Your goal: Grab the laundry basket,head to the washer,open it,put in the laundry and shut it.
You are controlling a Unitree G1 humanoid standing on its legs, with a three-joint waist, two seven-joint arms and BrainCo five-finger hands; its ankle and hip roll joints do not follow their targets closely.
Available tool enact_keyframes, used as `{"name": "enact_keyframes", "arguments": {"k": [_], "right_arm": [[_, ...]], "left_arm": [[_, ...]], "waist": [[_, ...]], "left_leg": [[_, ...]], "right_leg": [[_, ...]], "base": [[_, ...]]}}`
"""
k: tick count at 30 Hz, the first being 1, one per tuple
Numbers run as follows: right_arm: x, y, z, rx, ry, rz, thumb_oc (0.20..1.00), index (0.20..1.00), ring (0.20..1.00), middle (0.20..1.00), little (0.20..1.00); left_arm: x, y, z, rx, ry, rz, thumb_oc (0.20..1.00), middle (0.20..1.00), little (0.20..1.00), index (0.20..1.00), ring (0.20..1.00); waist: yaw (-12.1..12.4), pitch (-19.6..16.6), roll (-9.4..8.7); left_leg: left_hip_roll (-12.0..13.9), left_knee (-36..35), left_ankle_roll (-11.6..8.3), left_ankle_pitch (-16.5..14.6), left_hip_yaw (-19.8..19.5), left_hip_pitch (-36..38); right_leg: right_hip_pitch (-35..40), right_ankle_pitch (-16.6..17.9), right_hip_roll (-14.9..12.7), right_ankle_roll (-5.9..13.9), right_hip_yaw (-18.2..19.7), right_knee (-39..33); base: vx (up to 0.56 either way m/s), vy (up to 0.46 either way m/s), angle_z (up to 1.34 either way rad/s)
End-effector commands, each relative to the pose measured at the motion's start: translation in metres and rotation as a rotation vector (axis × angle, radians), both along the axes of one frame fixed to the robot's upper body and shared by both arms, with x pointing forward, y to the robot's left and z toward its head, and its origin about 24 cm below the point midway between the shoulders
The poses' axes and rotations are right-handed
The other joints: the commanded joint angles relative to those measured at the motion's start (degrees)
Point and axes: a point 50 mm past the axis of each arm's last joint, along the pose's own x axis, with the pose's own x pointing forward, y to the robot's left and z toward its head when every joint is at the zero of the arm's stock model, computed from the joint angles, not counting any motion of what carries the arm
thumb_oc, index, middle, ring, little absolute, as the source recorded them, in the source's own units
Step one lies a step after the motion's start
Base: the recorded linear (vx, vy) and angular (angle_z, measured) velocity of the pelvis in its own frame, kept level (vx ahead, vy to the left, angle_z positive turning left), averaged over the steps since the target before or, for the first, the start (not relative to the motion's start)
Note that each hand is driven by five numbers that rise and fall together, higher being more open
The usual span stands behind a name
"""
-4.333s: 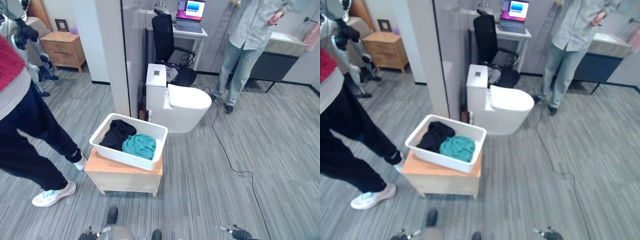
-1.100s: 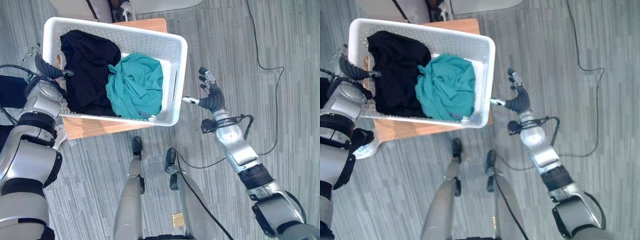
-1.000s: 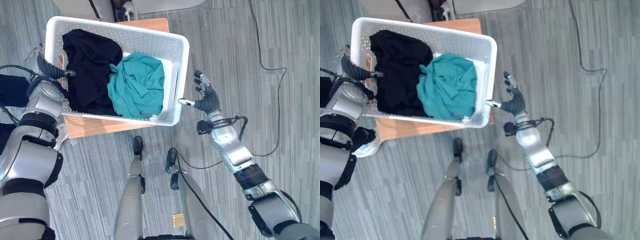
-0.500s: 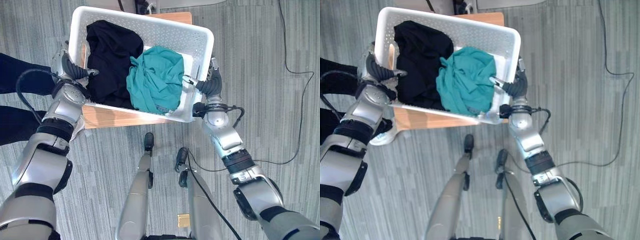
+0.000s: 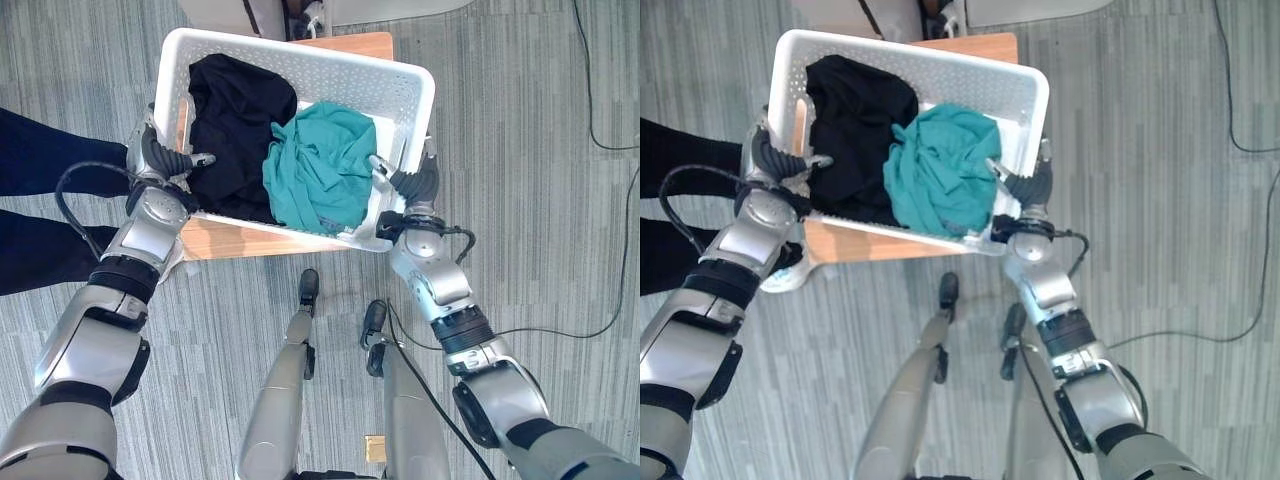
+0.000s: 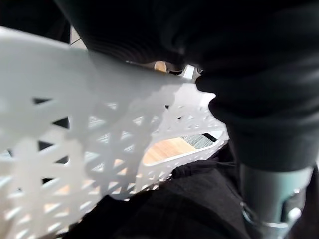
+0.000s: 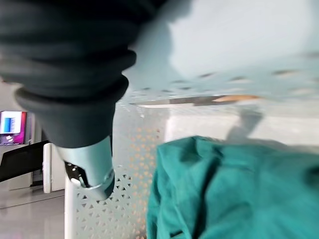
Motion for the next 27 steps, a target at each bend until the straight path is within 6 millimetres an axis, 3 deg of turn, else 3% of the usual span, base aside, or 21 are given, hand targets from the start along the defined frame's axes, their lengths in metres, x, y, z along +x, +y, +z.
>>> {"name": "enact_keyframes", "arguments": {"k": [1, 2, 3, 4, 5, 7, 8, 9, 10, 11, 13, 14, 15, 16, 27], "right_arm": [[-0.004, 0.019, -0.017, 0.034, 0.051, 0.094, 0.875, 0.875, 0.875, 0.875, 0.875], [-0.004, 0.019, -0.017, 0.037, 0.052, 0.095, 0.846, 0.846, 0.846, 0.846, 0.846], [-0.004, 0.018, -0.017, 0.038, 0.052, 0.096, 0.862, 0.862, 0.862, 0.862, 0.862], [-0.003, 0.017, -0.017, 0.034, 0.054, 0.095, 0.915, 0.915, 0.915, 0.915, 0.915], [-0.003, 0.013, -0.019, 0.025, 0.06, 0.092, 1.0, 1.0, 1.0, 1.0, 1.0], [-0.004, 0.012, -0.021, 0.021, 0.066, 0.09, 1.0, 1.0, 1.0, 1.0, 1.0], [-0.004, 0.009, -0.022, 0.021, 0.068, 0.085, 1.0, 1.0, 1.0, 1.0, 1.0], [-0.003, 0.006, -0.023, 0.016, 0.072, 0.079, 0.934, 0.934, 0.934, 0.934, 0.934], [-0.003, 0.001, -0.024, 0.012, 0.078, 0.069, 0.859, 0.859, 0.859, 0.859, 0.859], [-0.002, -0.006, -0.025, 0.006, 0.083, 0.05, 0.796, 0.796, 0.796, 0.796, 0.796], [-0.001, -0.018, -0.026, -0.005, 0.091, 0.015, 0.696, 0.696, 0.696, 0.696, 0.696], [0.003, -0.034, -0.023, -0.007, 0.087, -0.041, 0.495, 0.495, 0.495, 0.495, 0.495], [0.003, -0.039, -0.021, -0.004, 0.084, -0.056, 0.319, 0.319, 0.319, 0.319, 0.319], [0.004, -0.042, -0.019, 0.001, 0.077, -0.065, 0.2, 0.2, 0.2, 0.2, 0.2], [-0.001, -0.05, -0.022, 0.024, 0.063, -0.049, 0.2, 0.2, 0.2, 0.2, 0.2]], "left_arm": [[0.001, -0.006, 0.0, -0.007, -0.006, -0.074, 0.598, 0.598, 0.598, 0.598, 0.598], [0.001, -0.006, 0.0, -0.007, -0.007, -0.077, 0.592, 0.592, 0.592, 0.592, 0.592], [0.001, -0.006, 0.001, -0.009, -0.007, -0.082, 0.696, 0.696, 0.696, 0.696, 0.696], [0.0, -0.006, 0.0, -0.009, -0.005, -0.084, 0.953, 0.953, 0.953, 0.953, 0.953], [0.0, -0.004, 0.001, -0.007, 0.001, -0.086, 1.0, 1.0, 1.0, 1.0, 1.0], [0.0, -0.004, 0.0, -0.002, 0.006, -0.094, 1.0, 1.0, 1.0, 1.0, 1.0], [0.0, -0.003, 0.001, 0.002, 0.009, -0.098, 0.912, 0.912, 0.912, 0.912, 0.912], [-0.001, -0.003, 0.001, 0.007, 0.012, -0.101, 0.849, 0.849, 0.849, 0.849, 0.849], [-0.001, -0.002, 0.002, 0.011, 0.017, -0.104, 0.667, 0.667, 0.667, 0.667, 0.667], [-0.001, -0.001, 0.002, 0.014, 0.022, -0.106, 0.561, 0.561, 0.561, 0.561, 0.561], [0.0, -0.001, 0.004, 0.019, 0.025, -0.115, 0.275, 0.275, 0.275, 0.275, 0.275], [0.0, -0.001, 0.01, 0.039, 0.018, -0.122, 0.2, 0.2, 0.2, 0.2, 0.2], [0.0, 0.0, 0.012, 0.051, 0.017, -0.12, 0.2, 0.2, 0.2, 0.2, 0.2], [0.0, 0.0, 0.013, 0.059, 0.015, -0.116, 0.2, 0.2, 0.2, 0.2, 0.2], [-0.003, -0.002, 0.008, 0.076, 0.0, -0.118, 0.2, 0.2, 0.2, 0.2, 0.2]], "waist": [[-1.8, -2.72, -1.97], [-1.87, -2.79, -2.03], [-1.97, -2.81, -2.08], [-2.03, -2.78, -2.12], [-2.2, -2.82, -2.21], [-2.27, -2.84, -2.24], [-2.32, -2.87, -2.28], [-2.39, -2.88, -2.34], [-2.48, -2.91, -2.4], [-2.56, -2.94, -2.46], [-2.77, -2.97, -2.6], [-2.96, -2.95, -2.76], [-3.05, -2.9, -2.82], [-3.1, -2.9, -2.89], [-3.91, -2.69, -3.68]], "left_leg": [[1.1, 11.59, -1.17, -15.55, -0.91, -0.92], [1.04, 11.63, -1.14, -15.62, -0.92, -0.96], [1.0, 11.73, -1.14, -15.65, -0.92, -1.07], [0.96, 11.85, -1.12, -15.69, -0.97, -1.15], [0.98, 11.97, -1.1, -15.78, -0.99, -1.28], [0.97, 12.0, -1.09, -15.81, -1.01, -1.35], [0.96, 12.04, -1.08, -15.83, -1.07, -1.44], [0.96, 11.99, -1.06, -15.84, -1.1, -1.43], [0.95, 11.94, -1.05, -15.84, -1.15, -1.41], [0.96, 11.92, -1.04, -15.82, -1.27, -1.47], [0.93, 11.82, -1.02, -15.76, -1.38, -1.57], [0.85, 11.76, -1.0, -15.82, -1.59, -1.71], [0.84, 11.79, -1.01, -15.84, -1.58, -1.85], [0.83, 11.7, -1.0, -15.83, -1.63, -1.89], [0.66, 12.02, -0.81, -16.23, -1.39, -2.55]], "right_leg": [[13.2, 15.8, -8.94, 8.87, -1.89, -25.27], [13.17, 15.8, -8.96, 8.9, -1.88, -25.26], [13.15, 15.82, -8.98, 8.88, -1.88, -25.27], [13.11, 15.8, -9.0, 8.85, -1.9, -25.24], [13.07, 15.79, -9.02, 8.84, -1.98, -25.23], [13.05, 15.75, -9.04, 8.84, -2.03, -25.2], [12.98, 15.73, -9.04, 8.83, -2.08, -25.14], [13.0, 15.75, -9.04, 8.88, -2.14, -25.18], [12.99, 15.73, -9.03, 8.9, -2.17, -25.19], [13.0, 15.7, -9.01, 8.91, -2.2, -25.24], [12.95, 15.71, -8.96, 9.0, -2.35, -25.26], [12.83, 15.68, -8.92, 8.96, -2.45, -25.23], [12.73, 15.71, -8.89, 8.98, -2.48, -25.3], [12.69, 15.78, -8.85, 8.98, -2.48, -25.42], [12.03, 16.21, -8.42, 8.94, -1.79, -26.17]], "base": [[0.02, 0.014, -0.04], [0.0, 0.0, 0.0], [0.0, 0.0, 0.0], [0.0, 0.0, 0.0], [0.0, 0.0, 0.0], [0.0, 0.0, 0.0], [0.0, 0.0, 0.0], [0.0, 0.0, 0.0], [0.0, 0.0, 0.0], [0.0, 0.0, 0.0], [0.0, 0.0, 0.0], [0.0, 0.0, 0.0], [0.0, 0.0, 0.0], [0.0, 0.0, 0.0], [0.0, 0.0, 0.0]]}}
